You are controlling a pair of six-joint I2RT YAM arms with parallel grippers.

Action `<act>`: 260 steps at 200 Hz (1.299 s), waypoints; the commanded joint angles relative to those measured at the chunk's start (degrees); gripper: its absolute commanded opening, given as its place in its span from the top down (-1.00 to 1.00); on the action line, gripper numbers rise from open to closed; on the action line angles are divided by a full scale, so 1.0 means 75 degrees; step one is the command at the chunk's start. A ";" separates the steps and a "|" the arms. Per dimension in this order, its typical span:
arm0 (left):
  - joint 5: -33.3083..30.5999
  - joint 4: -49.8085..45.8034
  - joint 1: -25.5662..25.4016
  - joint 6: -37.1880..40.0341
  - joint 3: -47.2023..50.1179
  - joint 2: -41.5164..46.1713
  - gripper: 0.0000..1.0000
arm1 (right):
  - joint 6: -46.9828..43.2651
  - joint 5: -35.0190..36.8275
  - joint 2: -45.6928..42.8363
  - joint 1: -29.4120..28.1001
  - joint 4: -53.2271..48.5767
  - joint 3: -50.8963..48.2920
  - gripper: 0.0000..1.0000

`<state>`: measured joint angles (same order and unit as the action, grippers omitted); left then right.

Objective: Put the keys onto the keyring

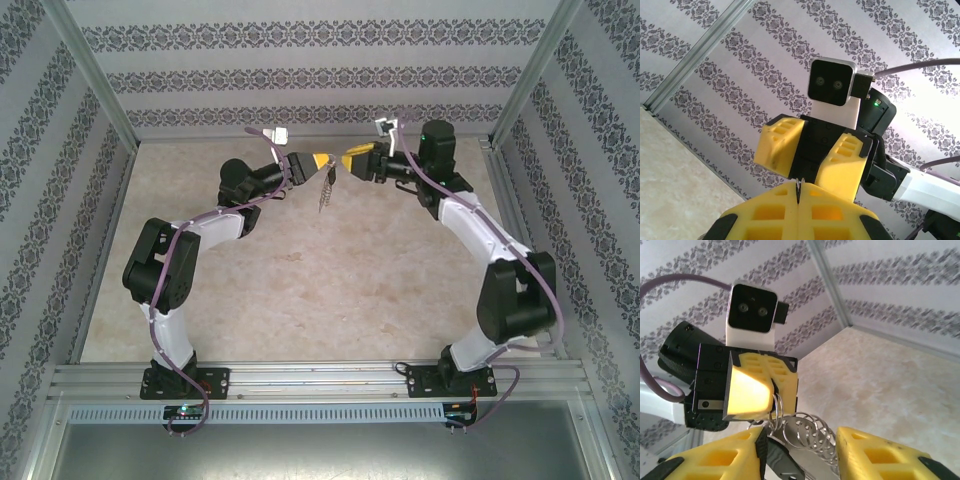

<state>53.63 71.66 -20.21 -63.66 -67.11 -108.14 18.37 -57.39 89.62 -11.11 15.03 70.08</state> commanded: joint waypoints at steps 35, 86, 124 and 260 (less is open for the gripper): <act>0.0342 0.0390 -0.0071 0.0738 -0.0113 0.0360 1.00 | 0.0709 0.1494 -0.1326 -0.0029 0.2148 -0.2386 0.13; 0.0706 -0.0220 -0.0089 0.1440 -0.0077 0.0622 1.00 | 0.0399 0.1773 -0.1700 -0.0492 0.3003 -0.3391 0.04; 0.0903 -0.0503 -0.0127 0.1756 -0.0023 0.0754 1.00 | 0.0337 0.1655 -0.1369 -0.0771 0.3287 -0.3225 -0.01; 0.1042 -0.1187 -0.0189 0.2321 0.0077 0.1022 1.00 | 0.0433 0.1030 -0.0606 -0.1226 0.3445 -0.2481 0.00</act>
<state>60.66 62.26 -21.06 -47.94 -67.09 -103.37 22.22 -47.64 84.71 -19.40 39.05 50.57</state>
